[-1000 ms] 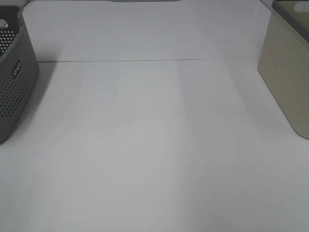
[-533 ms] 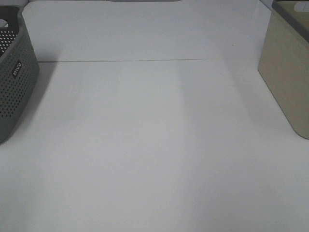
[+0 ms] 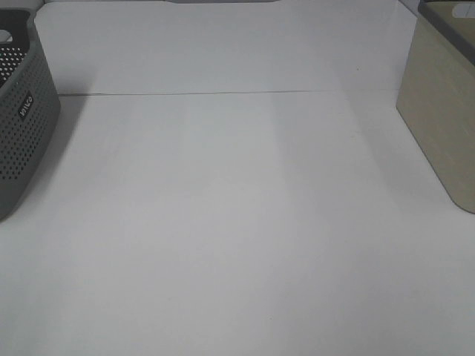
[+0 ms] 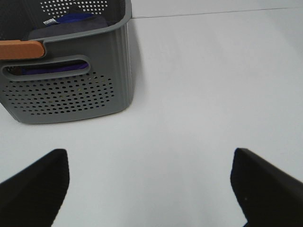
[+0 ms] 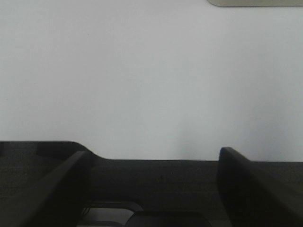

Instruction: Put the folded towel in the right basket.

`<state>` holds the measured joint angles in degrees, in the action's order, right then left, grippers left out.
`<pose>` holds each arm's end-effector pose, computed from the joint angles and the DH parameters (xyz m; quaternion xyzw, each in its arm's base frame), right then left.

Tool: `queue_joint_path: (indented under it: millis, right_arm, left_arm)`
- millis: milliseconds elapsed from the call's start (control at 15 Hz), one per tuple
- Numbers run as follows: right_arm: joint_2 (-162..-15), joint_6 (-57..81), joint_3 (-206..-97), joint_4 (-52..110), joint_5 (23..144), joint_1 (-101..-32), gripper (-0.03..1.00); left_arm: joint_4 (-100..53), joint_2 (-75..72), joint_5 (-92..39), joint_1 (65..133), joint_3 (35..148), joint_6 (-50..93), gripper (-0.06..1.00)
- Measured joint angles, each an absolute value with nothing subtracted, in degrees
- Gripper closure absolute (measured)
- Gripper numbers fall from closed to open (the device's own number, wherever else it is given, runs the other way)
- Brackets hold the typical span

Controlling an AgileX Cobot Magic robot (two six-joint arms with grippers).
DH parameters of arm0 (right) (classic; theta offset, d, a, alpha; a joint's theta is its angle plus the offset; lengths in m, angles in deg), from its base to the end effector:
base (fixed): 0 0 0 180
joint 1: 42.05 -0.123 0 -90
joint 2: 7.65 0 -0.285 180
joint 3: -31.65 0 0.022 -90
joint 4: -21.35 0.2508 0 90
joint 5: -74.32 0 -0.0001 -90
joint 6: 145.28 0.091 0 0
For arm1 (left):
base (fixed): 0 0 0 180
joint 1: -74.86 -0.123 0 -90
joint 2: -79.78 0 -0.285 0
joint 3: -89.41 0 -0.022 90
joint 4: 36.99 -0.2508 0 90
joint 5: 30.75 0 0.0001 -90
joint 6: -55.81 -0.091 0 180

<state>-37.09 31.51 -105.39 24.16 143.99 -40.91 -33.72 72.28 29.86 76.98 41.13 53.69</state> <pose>0.0401 0.0034 0.2881 -0.0165 0.9453 0.0122 0.3256 -0.0063 -0.0043 0.2790 0.0326 0.8489 -0.0285 0.5268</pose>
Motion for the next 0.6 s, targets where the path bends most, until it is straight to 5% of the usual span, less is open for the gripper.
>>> queue_joint_path:
  millis: [267, 600]
  right_arm:
    - [-16.9, 29.8, -100.4, 26.1, 136.2, -40.9, 0.26]
    - [-15.1, 28.7, -100.1, 26.2, 135.7, -40.9, 0.26]
  left_arm:
    - [-33.7, 72.3, 29.9, 77.0, 41.1, 53.7, 0.07]
    - [-33.7, 72.3, 29.9, 77.0, 41.1, 53.7, 0.07]
